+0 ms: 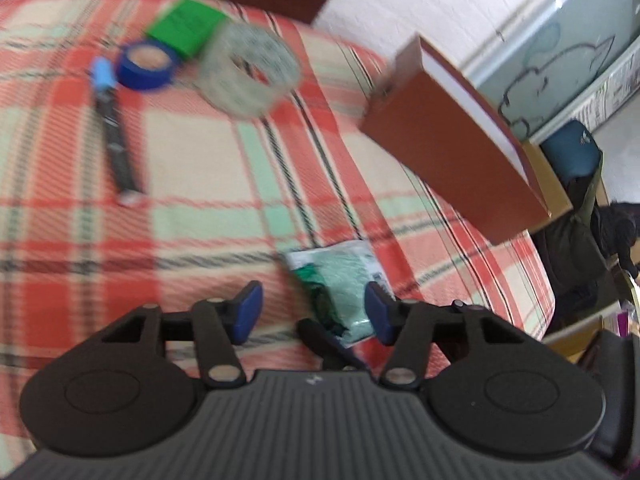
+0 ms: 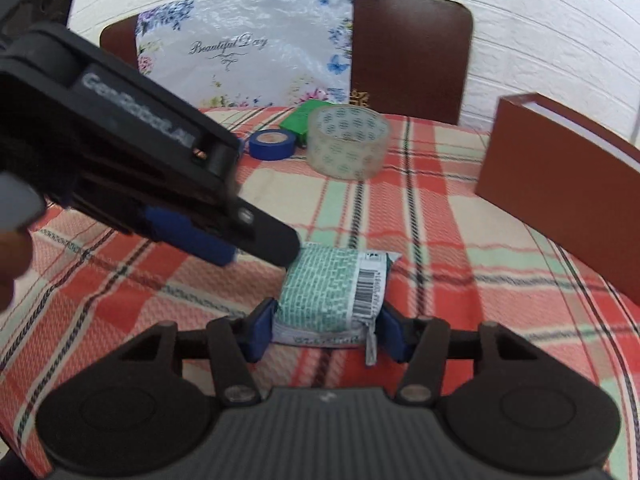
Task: Organize objects
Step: 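Carry the packet with the left gripper over the brown box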
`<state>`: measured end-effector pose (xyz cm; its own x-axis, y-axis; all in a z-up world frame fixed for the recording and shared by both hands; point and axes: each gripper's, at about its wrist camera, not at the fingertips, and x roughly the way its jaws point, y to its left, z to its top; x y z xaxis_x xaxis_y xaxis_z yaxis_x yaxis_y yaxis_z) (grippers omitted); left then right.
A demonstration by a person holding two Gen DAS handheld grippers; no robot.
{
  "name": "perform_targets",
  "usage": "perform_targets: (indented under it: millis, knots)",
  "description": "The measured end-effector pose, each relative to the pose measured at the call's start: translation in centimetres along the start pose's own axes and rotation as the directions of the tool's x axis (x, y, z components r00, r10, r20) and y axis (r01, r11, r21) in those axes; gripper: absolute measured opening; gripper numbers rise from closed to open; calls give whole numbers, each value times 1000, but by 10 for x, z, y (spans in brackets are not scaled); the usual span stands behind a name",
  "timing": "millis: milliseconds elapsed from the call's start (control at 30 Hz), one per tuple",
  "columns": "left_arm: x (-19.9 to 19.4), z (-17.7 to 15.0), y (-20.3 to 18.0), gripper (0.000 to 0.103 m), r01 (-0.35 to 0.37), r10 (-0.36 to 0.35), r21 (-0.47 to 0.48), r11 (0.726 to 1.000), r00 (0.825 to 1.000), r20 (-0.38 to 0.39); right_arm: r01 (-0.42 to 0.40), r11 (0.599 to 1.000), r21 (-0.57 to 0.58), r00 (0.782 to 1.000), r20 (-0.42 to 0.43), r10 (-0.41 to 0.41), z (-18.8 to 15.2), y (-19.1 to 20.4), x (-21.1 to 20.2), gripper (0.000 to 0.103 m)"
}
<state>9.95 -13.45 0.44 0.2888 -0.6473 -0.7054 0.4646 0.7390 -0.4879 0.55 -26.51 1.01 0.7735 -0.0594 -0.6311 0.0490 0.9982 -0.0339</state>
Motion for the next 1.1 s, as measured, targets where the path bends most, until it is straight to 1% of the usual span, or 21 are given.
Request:
perform_targets:
  millis: [33,100,167,233,267,333,400,467,500,567,667,767,833,900,967,1033,1100]
  knots:
    - [8,0,-4,60,-5,5,1,1000,1000,-17,-3,1000,8,1000,1,3,-2,-4,-2,57]
    - [18,1,-13,59,-13,14,13,1000,1000,-10,-14,1000,26,1000,0,14,-4,-10,-4,62]
    - [25,5,-22,47,-13,13,26,1000,1000,-25,-25,999,39,1000,2,25,-7,-15,-5,62]
    - [29,6,-28,37,6,-5,23,1000,999,-48,-36,998,48,999,8,36,-11,-19,-7,62]
    - [31,7,-32,36,5,-4,28,1000,999,-52,-45,997,54,999,9,45,-11,-22,-8,60]
    - [30,11,-45,34,-2,4,62,998,999,-42,-33,997,72,999,23,31,-9,-28,-9,50]
    - [25,17,-62,33,0,2,113,994,1000,-13,-38,994,107,998,60,32,-8,-38,-13,50]
    - [20,26,-83,33,10,-16,172,985,999,30,-19,993,115,991,130,4,-7,-45,-23,50]
    - [16,31,-94,33,17,-29,206,978,998,55,12,995,101,984,174,-29,-6,-47,-28,50]
    - [11,41,-117,33,29,-59,276,961,993,103,81,993,82,959,264,-100,-1,-50,-38,50]
    - [9,54,-150,33,39,-109,382,924,980,165,184,980,78,902,383,-200,7,-62,-51,50]
    - [18,71,-177,33,36,-138,450,892,970,198,265,960,91,846,455,-277,18,-78,-56,50]
    - [28,83,-189,33,37,-149,470,882,968,204,302,948,100,822,476,-312,27,-91,-55,50]
    - [42,97,-199,33,44,-159,476,878,966,204,319,941,118,811,480,-335,36,-106,-51,50]
    - [55,109,-206,33,51,-164,475,879,966,200,328,934,138,807,473,-354,46,-122,-46,49]
    - [64,116,-210,33,54,-166,477,877,966,197,336,929,153,807,462,-368,54,-136,-39,49]
    - [74,123,-213,33,54,-167,479,876,966,195,334,928,166,814,446,-372,62,-149,-32,49]
